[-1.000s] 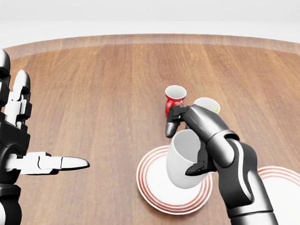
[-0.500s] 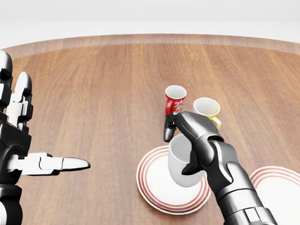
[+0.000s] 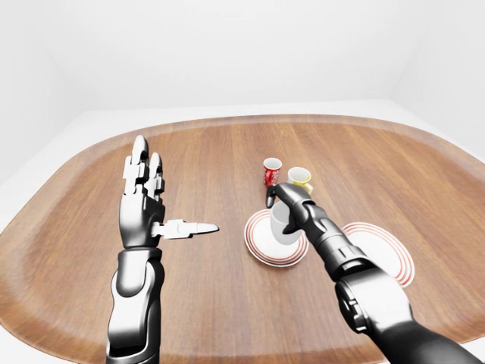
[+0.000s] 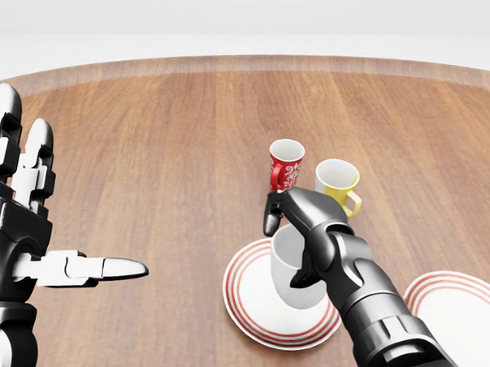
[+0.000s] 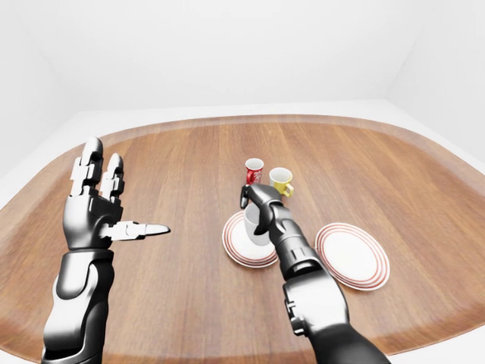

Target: Put the white mug on the left plate.

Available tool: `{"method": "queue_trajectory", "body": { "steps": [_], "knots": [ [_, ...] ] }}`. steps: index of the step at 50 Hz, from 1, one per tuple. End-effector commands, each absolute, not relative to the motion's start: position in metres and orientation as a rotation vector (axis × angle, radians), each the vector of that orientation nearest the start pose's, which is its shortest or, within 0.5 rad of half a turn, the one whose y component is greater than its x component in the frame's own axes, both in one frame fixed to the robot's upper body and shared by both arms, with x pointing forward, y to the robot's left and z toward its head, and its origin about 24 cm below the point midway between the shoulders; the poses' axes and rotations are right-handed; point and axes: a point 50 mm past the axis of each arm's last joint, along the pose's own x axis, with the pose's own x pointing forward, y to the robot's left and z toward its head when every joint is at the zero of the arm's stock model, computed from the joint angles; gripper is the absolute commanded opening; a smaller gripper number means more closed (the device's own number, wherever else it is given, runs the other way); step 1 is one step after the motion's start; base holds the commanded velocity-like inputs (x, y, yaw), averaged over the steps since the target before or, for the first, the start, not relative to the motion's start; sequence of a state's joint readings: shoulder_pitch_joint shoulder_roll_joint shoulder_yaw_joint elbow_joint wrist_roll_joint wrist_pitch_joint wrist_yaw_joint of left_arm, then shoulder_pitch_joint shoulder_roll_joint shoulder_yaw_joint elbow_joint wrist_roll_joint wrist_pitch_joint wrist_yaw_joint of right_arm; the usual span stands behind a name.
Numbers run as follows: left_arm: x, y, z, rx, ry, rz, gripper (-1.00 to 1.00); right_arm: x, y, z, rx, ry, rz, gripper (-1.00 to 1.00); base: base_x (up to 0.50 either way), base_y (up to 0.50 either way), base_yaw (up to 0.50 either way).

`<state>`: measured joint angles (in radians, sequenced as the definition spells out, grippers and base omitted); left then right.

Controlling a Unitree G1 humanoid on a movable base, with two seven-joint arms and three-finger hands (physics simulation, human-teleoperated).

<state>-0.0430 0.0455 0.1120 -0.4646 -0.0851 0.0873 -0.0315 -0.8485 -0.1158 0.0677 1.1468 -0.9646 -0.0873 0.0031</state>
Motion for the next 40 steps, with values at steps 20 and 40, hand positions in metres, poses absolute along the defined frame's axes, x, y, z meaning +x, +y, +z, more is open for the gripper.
{"method": "queue_trajectory", "body": {
  "steps": [20, 40],
  "knots": [
    [0.240, 0.175, 0.153, -0.015, -0.434, 0.037, 1.00, 0.375, -0.118, 0.036, -1.101, 0.169, 0.253, -1.00, 0.00, 0.00, 0.00],
    [0.240, 0.175, 0.151, -0.015, -0.426, 0.038, 1.00, 0.367, -0.115, 0.021, -1.114, 0.189, 0.255, -1.00, 0.00, 0.00, 0.00]
  ]
}}
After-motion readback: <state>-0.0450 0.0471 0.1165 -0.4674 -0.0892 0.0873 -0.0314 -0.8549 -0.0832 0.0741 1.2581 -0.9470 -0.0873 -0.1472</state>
